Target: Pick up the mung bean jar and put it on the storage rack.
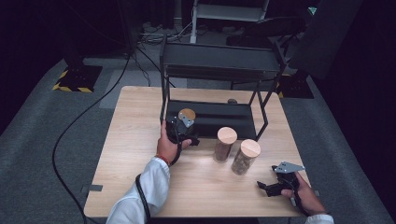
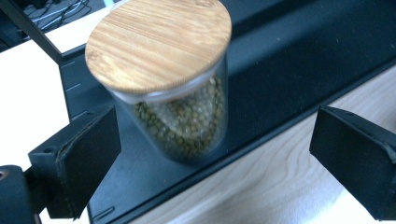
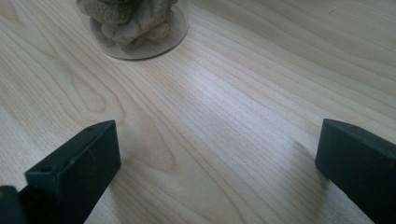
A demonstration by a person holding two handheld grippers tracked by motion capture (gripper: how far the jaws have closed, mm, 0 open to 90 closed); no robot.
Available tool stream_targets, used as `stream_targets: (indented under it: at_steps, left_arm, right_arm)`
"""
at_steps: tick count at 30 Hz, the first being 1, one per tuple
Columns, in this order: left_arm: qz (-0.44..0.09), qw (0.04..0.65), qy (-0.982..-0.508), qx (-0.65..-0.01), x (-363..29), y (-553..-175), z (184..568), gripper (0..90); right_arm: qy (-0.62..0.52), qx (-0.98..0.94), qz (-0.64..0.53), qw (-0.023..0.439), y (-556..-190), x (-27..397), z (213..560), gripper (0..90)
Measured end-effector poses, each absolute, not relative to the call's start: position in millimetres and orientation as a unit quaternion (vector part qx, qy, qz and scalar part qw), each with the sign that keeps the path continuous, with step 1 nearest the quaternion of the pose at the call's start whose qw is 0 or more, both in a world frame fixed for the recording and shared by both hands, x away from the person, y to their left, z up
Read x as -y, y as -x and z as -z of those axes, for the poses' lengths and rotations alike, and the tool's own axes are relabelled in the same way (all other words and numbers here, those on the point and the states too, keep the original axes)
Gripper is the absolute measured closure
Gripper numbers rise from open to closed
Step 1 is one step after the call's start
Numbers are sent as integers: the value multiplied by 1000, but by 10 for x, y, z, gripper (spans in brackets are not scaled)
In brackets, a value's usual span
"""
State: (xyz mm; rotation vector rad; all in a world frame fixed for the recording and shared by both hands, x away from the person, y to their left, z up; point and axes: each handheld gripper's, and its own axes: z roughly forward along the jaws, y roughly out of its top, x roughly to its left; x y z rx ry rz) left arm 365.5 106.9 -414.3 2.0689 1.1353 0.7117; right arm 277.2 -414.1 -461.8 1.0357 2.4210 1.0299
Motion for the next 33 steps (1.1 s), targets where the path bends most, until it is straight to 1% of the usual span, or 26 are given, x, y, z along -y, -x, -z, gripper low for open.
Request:
stream_targets:
  at_steps: [15,23,33]
  left_arm:
    - [-292,325,-810,-391,-1209,-3339,4079,17]
    - [-311,321,-817,-365,-1253,-3136,4057,19]
    - [-319,325,-819,-348,-1348,-2912,4097,21]
  right_arm:
    - [-362,-846,-360,156,-2772,4141,4618,0]
    - [-362,-846,-360,156,-2772,4141,4618,0]
    - [-362,-846,-360,156,-2772,4141,4618,0]
